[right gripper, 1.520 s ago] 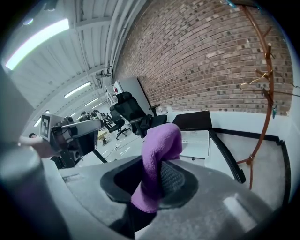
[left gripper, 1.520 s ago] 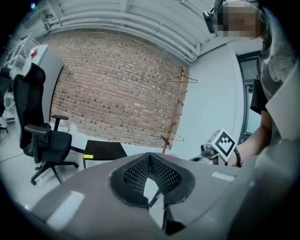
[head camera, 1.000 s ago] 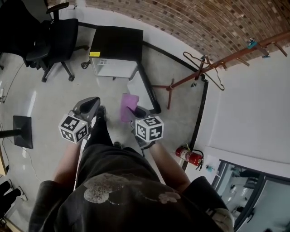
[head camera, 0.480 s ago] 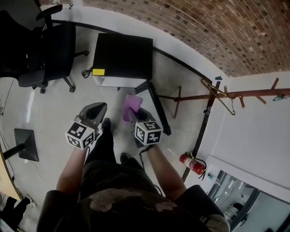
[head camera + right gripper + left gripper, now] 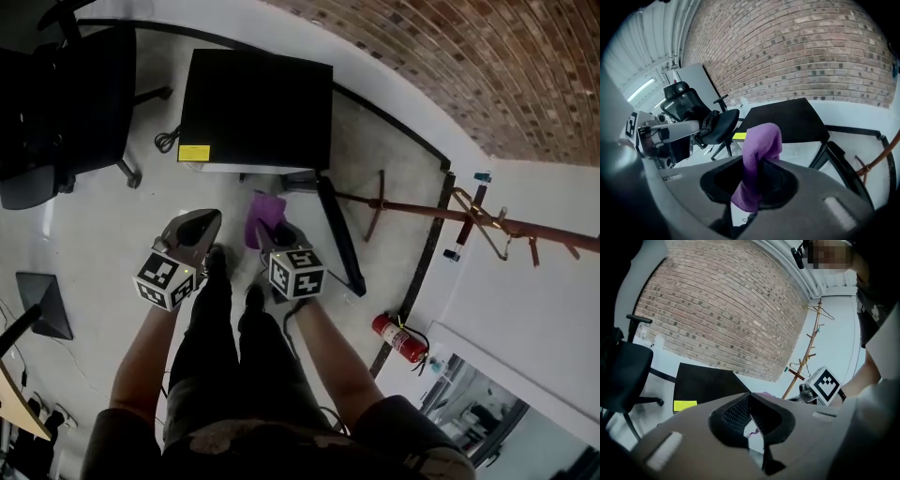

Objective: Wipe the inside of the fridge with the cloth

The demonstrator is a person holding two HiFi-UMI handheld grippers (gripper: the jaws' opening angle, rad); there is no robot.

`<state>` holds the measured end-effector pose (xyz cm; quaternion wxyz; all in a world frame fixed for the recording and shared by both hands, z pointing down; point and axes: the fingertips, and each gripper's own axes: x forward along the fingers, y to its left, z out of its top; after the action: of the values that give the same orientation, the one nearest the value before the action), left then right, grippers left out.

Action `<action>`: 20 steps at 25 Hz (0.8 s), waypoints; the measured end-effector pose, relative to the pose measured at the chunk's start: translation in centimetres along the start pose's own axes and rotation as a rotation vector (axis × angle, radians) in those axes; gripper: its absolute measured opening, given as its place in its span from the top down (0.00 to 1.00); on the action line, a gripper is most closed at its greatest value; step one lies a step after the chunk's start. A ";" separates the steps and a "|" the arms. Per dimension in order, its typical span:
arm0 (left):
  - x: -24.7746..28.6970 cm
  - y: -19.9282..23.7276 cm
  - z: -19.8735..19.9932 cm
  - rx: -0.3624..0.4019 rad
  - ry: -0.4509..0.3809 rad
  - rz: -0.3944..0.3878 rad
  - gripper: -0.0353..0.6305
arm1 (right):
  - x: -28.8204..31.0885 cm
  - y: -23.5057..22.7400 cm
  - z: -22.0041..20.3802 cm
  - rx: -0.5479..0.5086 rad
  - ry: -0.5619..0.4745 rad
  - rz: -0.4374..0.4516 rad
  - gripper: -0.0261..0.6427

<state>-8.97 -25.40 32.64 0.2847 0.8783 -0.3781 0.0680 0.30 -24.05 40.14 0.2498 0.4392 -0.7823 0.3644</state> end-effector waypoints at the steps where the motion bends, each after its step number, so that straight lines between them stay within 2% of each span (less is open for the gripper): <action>1: 0.6 0.6 -0.8 0.003 -0.010 0.007 0.92 | 1.0 -0.6 -0.6 0.000 0.000 0.005 0.85; 9: 4.2 6.7 -8.4 0.000 -0.094 0.104 0.92 | 9.5 -5.1 -6.3 -0.055 -0.009 0.072 0.85; 12: 5.1 7.6 -11.5 0.010 -0.089 0.100 0.92 | 12.0 -6.0 -8.5 -0.056 -0.008 0.105 0.85; 15: 5.9 8.7 -13.7 0.023 -0.091 0.091 0.92 | 14.4 -6.2 -8.8 -0.032 -0.046 0.158 0.85; 20: 8.2 11.7 -16.1 0.071 -0.112 0.102 0.92 | 19.4 -6.1 -8.3 -0.209 -0.050 0.202 0.85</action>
<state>-9.91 -28.09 53.96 0.2280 0.8699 -0.4350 0.0464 -3.25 -29.42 61.13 0.2365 0.3387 -0.8622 0.2932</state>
